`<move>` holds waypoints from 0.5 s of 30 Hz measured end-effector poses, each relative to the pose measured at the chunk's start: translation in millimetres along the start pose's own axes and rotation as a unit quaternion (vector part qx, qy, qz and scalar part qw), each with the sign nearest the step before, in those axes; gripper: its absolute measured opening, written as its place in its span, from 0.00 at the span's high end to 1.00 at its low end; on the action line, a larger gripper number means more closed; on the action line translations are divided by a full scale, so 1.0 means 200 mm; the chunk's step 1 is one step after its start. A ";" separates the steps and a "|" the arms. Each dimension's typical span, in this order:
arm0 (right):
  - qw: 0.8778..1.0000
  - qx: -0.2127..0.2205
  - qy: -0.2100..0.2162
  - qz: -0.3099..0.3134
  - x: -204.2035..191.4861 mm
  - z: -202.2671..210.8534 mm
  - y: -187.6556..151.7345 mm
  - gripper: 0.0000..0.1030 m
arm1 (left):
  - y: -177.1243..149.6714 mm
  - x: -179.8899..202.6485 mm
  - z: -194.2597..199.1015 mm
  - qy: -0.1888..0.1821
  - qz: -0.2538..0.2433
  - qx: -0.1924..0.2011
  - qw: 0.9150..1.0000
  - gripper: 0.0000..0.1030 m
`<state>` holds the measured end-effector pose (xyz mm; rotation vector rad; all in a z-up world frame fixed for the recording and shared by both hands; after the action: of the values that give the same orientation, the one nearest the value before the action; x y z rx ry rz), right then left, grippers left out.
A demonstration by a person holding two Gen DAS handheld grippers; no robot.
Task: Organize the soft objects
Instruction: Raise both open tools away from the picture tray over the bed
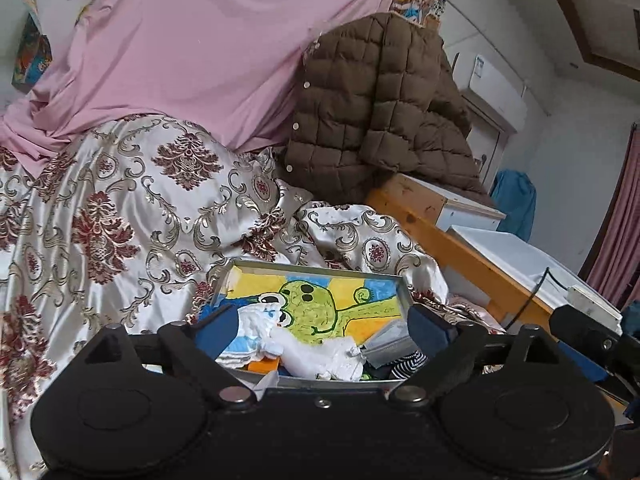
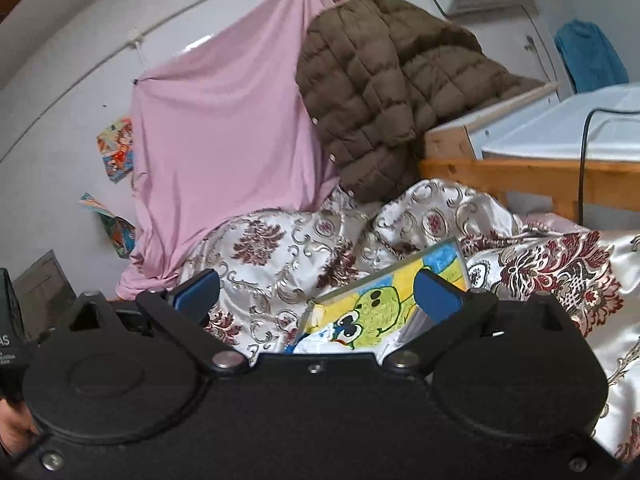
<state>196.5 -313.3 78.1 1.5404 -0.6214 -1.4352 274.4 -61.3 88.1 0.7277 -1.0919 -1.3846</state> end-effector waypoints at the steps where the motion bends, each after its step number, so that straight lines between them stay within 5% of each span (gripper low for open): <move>1: 1.000 0.003 0.001 0.008 -0.02 0.04 -0.01 0.01 | -0.01 -0.01 0.03 0.001 0.000 0.004 1.000 0.08; 15: 0.997 0.019 0.001 0.069 -0.21 0.37 -0.20 0.00 | -0.18 -0.04 0.38 -0.002 -0.027 0.026 0.999 0.01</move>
<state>109.1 -280.5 70.8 1.4987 -0.7427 -1.3250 191.7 -41.9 81.4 0.7973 -1.1221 -1.4088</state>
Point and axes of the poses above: each gripper's, at about its wrist camera, not at the fingertips, and z roughly against the way its jaws point, x to its right, y to its top, the point moved 4 cm from there along -z, roughly the way its jaws point, and after that the axes turned 7 degrees about -z, right-handed, at the moved point
